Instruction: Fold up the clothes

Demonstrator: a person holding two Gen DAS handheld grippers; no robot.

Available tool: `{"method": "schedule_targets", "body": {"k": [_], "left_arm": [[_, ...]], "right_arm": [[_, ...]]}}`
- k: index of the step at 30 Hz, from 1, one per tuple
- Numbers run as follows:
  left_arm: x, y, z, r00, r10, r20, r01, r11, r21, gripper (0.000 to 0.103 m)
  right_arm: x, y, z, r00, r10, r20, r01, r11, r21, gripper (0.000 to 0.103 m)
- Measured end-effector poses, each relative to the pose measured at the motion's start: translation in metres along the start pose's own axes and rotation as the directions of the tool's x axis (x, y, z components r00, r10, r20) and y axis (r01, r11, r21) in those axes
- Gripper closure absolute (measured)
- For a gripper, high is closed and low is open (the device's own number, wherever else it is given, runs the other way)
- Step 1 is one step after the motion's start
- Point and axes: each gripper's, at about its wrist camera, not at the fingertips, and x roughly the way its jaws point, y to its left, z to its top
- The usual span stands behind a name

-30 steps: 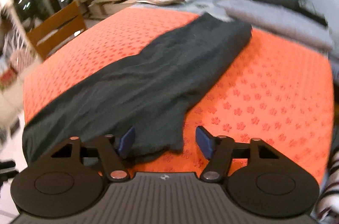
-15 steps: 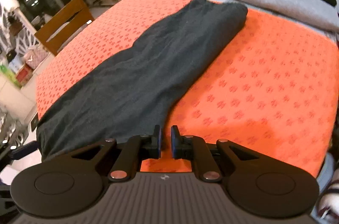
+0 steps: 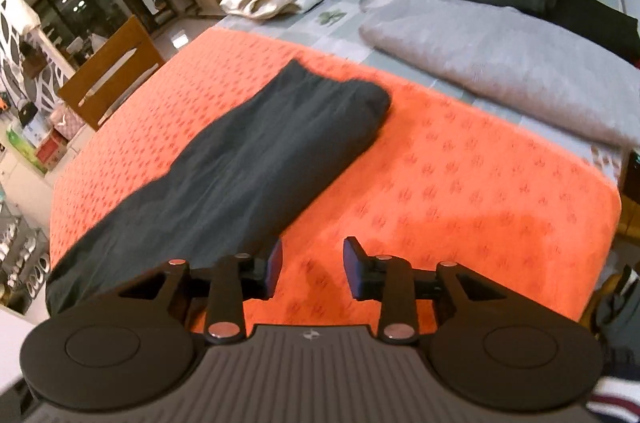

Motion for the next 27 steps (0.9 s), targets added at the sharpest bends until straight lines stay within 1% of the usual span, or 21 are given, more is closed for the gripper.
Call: {"method": "schedule_targets", "body": {"k": [2,5,8,12,14,15,16,19,20,23,24,25,26,27], "left_arm": [[0.005,-0.01,0.004,0.999,0.05,-0.004,-0.05,0.999,0.001,0.052],[0.013,-0.021,0.009,0.997,0.078,-0.009,-0.077,0.997,0.031,0.052],[0.021,-0.028,0.009,0.996,0.082,-0.017,-0.08,0.993,0.083,0.051],[0.03,-0.026,0.008,0.997,0.07,-0.03,-0.068,0.995,0.079,0.049],[0.032,-0.024,0.008,0.997,0.074,-0.025,-0.072,0.994,0.086,0.061],[0.034,-0.022,0.009,0.997,0.077,-0.027,-0.075,0.994,0.081,0.075],[0.034,-0.019,0.01,0.996,0.079,-0.032,-0.076,0.995,0.067,0.084],[0.03,-0.004,0.016,0.998,0.063,-0.021,-0.063,0.998,-0.026,0.093],[0.029,0.001,0.018,0.998,0.061,-0.013,-0.061,0.997,-0.047,0.094],[0.021,0.012,0.026,0.999,0.046,0.014,-0.045,0.996,-0.082,0.095],[0.018,0.015,0.028,0.999,0.043,0.024,-0.04,0.995,-0.095,0.095],[0.015,0.019,0.031,0.999,0.042,0.034,-0.038,0.994,-0.107,0.095],[0.012,0.023,0.033,0.998,0.044,0.045,-0.039,0.992,-0.117,0.096],[0.009,0.027,0.036,0.997,0.048,0.057,-0.04,0.991,-0.127,0.096]], "right_arm": [[0.007,-0.008,0.013,1.0,0.01,-0.006,-0.01,1.0,0.013,0.063],[0.015,-0.015,0.029,1.0,0.028,-0.014,-0.028,0.999,0.031,0.062],[0.021,-0.02,0.039,0.999,0.048,-0.022,-0.047,0.997,0.062,0.06],[0.033,-0.028,0.05,0.998,0.064,-0.02,-0.061,0.991,0.121,0.057],[0.041,-0.033,0.055,0.998,0.06,-0.016,-0.056,0.986,0.156,0.054],[0.045,-0.037,0.057,0.998,0.061,-0.012,-0.058,0.982,0.18,0.054],[0.049,-0.04,0.06,0.998,0.064,-0.008,-0.061,0.977,0.205,0.053],[0.062,-0.052,0.066,0.997,0.078,0.008,-0.077,0.953,0.294,0.051],[0.067,-0.055,0.067,0.996,0.089,0.016,-0.089,0.943,0.321,0.047],[0.078,-0.058,0.065,0.992,0.117,0.037,-0.123,0.921,0.371,0.047],[0.081,-0.058,0.064,0.991,0.123,0.045,-0.131,0.914,0.385,0.051],[0.083,-0.058,0.064,0.991,0.124,0.052,-0.134,0.908,0.397,0.057],[0.084,-0.058,0.064,0.991,0.122,0.059,-0.136,0.903,0.407,0.08],[0.083,-0.058,0.065,0.989,0.129,0.07,-0.147,0.893,0.425,0.091]]}}
